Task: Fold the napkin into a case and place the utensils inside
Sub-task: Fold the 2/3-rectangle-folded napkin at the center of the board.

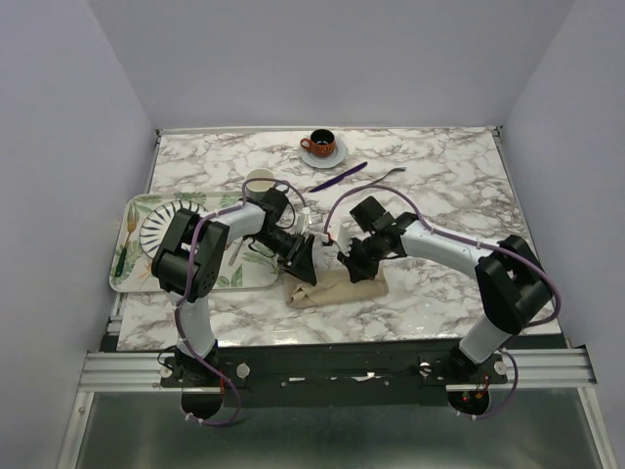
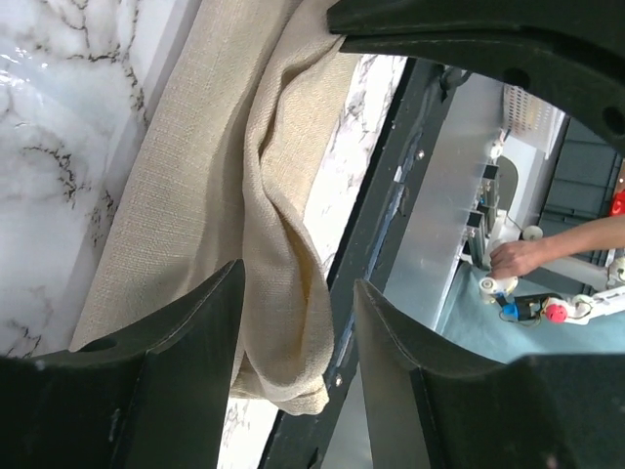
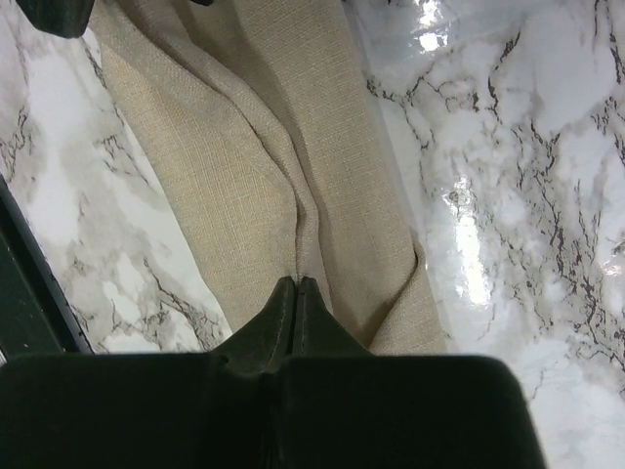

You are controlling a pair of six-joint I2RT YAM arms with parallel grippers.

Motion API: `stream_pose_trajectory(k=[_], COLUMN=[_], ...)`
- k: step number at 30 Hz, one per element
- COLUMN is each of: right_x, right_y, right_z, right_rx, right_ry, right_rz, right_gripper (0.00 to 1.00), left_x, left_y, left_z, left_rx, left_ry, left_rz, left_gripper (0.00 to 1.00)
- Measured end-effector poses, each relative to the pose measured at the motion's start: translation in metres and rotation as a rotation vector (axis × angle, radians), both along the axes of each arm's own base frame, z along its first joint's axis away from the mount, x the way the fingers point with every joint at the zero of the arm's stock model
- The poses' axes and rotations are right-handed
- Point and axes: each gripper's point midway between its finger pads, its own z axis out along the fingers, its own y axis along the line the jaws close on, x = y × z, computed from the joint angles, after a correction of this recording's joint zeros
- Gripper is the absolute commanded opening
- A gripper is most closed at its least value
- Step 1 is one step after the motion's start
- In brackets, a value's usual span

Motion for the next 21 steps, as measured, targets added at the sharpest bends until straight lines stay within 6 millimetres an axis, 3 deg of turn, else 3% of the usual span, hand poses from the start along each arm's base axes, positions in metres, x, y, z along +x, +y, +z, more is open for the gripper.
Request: stream_pose_trajectory(k=[3, 7, 10, 14, 21], right_x=[0.001, 0.003, 0.004, 0.009, 0.016], right_y=[0.001, 0.001, 0.002, 0.001, 0.003], right_z=[-0.002, -0.008, -0.013, -0.018, -0.023], right_rx=[-0.002, -0.014, -0.025, -0.04, -0.053], right_ry=[0.01, 0.035, 0.051, 0.061, 0.076], right_rz=[-0.012, -0.035, -0.051, -0.075, -0.1], right_gripper=[0.01, 0.01, 0.01, 0.01, 0.01], left_x=[0.001, 0.002, 0.002, 0.002, -0.002], left_y=[0.0, 0.001, 0.002, 0.003, 0.005], left_z=[-0.003, -0.004, -0.006, -0.008, -0.006], left_rx=[0.015, 0.025, 0.04, 0.053, 0.065], left_ry=[-0.002, -0.003, -0.006, -0.001, 0.023], left_rz=[0.009, 0.012, 0.015, 0.017, 0.017], left_gripper=[0.56, 0.42, 0.38, 0.5, 0.54])
